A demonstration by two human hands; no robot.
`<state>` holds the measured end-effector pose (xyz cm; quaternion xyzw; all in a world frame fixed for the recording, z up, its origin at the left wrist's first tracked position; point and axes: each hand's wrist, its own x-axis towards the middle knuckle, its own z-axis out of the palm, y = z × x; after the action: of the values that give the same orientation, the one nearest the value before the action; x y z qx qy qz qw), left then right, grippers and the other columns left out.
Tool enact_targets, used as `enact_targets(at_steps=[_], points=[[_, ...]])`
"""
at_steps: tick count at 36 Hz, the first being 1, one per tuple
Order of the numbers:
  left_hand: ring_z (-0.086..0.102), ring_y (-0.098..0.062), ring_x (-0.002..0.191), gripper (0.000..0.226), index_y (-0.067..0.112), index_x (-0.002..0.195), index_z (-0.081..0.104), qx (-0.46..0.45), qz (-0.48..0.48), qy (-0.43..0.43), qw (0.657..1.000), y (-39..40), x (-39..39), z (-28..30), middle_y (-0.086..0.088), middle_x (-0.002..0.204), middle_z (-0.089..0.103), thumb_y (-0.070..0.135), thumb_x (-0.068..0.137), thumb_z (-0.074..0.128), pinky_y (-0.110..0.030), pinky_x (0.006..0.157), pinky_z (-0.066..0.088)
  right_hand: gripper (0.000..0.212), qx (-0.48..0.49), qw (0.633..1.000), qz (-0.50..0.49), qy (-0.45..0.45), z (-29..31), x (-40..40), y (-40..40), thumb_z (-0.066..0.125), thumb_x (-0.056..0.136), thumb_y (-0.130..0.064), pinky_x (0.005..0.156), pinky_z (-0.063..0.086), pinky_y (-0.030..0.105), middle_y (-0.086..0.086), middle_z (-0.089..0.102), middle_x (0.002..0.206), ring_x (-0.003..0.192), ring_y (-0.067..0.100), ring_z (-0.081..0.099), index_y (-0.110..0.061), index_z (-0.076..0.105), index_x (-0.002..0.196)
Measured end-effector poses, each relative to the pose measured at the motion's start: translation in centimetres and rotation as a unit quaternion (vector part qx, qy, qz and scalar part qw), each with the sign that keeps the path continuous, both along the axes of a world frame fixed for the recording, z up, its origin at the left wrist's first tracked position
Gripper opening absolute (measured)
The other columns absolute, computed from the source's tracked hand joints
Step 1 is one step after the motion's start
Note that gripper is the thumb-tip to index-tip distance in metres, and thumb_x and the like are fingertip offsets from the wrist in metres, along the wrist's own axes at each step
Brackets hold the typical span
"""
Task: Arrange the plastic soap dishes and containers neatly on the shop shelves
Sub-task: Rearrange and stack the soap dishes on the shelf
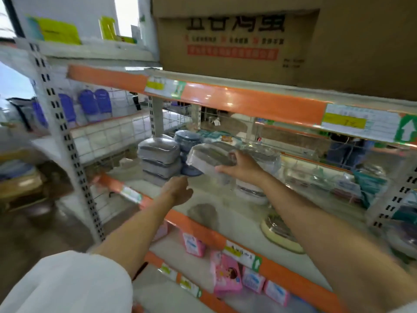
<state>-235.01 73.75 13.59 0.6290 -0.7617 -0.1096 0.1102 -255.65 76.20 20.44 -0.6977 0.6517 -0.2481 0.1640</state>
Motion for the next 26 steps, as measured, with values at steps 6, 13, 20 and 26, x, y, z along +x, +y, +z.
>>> enact_targets(at_steps=[6, 13, 20, 26], points=[[0.053, -0.031, 0.115, 0.042, 0.019, 0.129, 0.054, 0.004, -0.065, -0.015, 0.998, -2.6, 3.7, -0.3, -0.01, 0.127, 0.056, 0.024, 0.087, 0.053, -0.032, 0.092, 0.042, 0.076, -0.026, 1.0, 0.0, 0.0, 0.9, 6.1, -4.5, 0.074, 0.074, -0.053, 0.077, 0.037, 0.028, 0.004, 0.046, 0.118, 0.106, 0.019, 0.048, -0.011, 0.047, 0.131], [0.053, -0.029, 0.109, 0.037, 0.014, 0.124, 0.054, 0.015, -0.108, -0.027, 0.994, -5.4, 6.1, -1.2, -0.01, 0.122, 0.056, 0.022, 0.087, 0.05, -0.034, 0.089, 0.046, 0.083, -0.026, 1.0, 0.001, 0.007, 1.5, 11.2, -9.1, 0.071, 0.079, -0.052, 0.103, 0.037, 0.036, 0.011, 0.035, 0.144, 0.13, 0.026, 0.037, -0.012, 0.036, 0.143], [0.055, -0.033, 0.107, 0.032, 0.006, 0.113, 0.058, 0.04, -0.137, -0.029, 0.989, -7.5, 6.3, -1.9, -0.013, 0.116, 0.059, 0.028, 0.091, 0.049, -0.033, 0.079, 0.041, 0.078, -0.036, 0.999, 0.01, 0.006, 1.5, 14.5, -12.5, 0.073, 0.08, -0.045, 0.102, 0.034, 0.032, 0.012, 0.037, 0.14, 0.129, 0.025, 0.038, -0.01, 0.04, 0.141], [0.057, -0.032, 0.099, 0.031, 0.003, 0.102, 0.061, 0.048, -0.162, -0.034, 0.985, -8.3, 6.1, -2.1, -0.014, 0.108, 0.06, 0.029, 0.093, 0.048, -0.031, 0.071, 0.038, 0.079, -0.039, 0.999, 0.018, -0.006, 1.0, 16.4, -14.5, 0.074, 0.077, -0.048, 0.104, 0.037, 0.034, 0.013, 0.037, 0.14, 0.129, 0.027, 0.04, -0.015, 0.042, 0.141]])
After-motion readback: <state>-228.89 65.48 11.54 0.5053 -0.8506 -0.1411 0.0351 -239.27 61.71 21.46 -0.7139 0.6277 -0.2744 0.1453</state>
